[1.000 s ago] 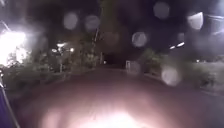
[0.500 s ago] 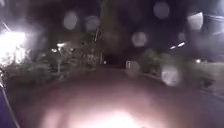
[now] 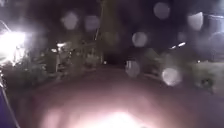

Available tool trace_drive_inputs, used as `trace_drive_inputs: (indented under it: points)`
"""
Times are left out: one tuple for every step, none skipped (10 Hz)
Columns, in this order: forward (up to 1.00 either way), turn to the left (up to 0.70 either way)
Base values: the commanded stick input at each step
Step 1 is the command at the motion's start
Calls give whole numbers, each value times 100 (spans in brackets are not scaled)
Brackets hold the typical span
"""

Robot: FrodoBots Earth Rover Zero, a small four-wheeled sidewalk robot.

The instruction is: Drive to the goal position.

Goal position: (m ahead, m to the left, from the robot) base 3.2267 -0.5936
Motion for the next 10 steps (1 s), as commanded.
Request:
trace_drive_inputs:
  points:
    - [50, 0]
    - [50, 0]
    - [50, 0]
    - [50, 0]
    - [50, 0]
    - [50, 0]
    - [50, 0]
    - [50, 0]
    - [50, 0]
    - [50, 0]
